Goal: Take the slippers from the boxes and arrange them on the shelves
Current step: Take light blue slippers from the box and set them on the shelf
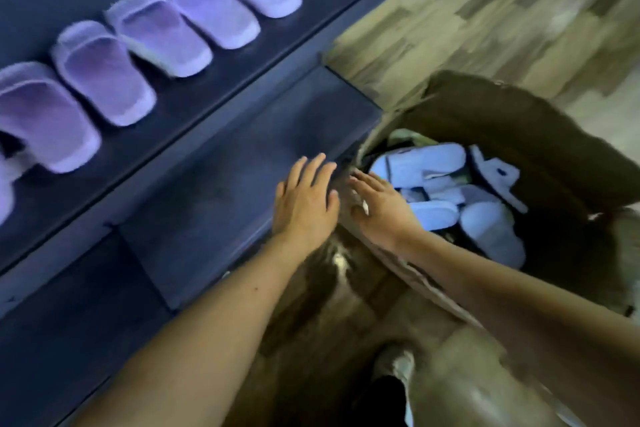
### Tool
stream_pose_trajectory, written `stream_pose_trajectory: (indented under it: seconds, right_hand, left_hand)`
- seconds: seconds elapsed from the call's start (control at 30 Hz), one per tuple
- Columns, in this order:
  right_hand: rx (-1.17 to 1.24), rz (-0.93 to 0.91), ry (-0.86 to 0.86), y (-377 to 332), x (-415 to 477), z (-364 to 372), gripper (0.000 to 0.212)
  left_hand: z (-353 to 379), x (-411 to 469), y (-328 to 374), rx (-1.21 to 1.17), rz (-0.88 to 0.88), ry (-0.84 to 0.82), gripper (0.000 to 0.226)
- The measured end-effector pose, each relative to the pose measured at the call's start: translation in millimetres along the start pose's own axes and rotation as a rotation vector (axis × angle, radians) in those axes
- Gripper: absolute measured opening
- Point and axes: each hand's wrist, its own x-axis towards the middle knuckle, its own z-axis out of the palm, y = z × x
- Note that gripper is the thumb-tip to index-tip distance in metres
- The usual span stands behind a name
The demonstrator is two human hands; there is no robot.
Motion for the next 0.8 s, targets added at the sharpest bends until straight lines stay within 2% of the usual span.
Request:
stream_pose_trajectory:
  seconds: [0.17,0.37,0.47,0.57,0.8]
  right_hand:
    - [0.017,0.284,-0.168,116.5,-35.4,-29.5,0.048]
    - [0.073,0.501,-0.225,187.6,-71.8,-29.4,0.036]
    - [0.136,0.618,-0.237,209.8,-78.9,-11.8,0.034]
    - [0.176,0.646,-0.233,223.7,-77.4,7.9,0.038]
    - [0.268,0.642,-0.214,247.5,-38.1,47.4,0.039]
  left_hand:
    - [59.4,37.2,99.0,0.041,0.131,-0.210,0.044]
    - [106.9,43.1,131.4,0.061,0.119,-0.435,0.043]
    - [137.1,48.3,128.4,-0.016,-0.035,-0.592,0.048]
    - [165.9,57.7,127.9,-0.137,-0.267,-0.696,0.054]
    - [233.7,86.7,120.0,-0.459,-0.720,-0.711,0.073]
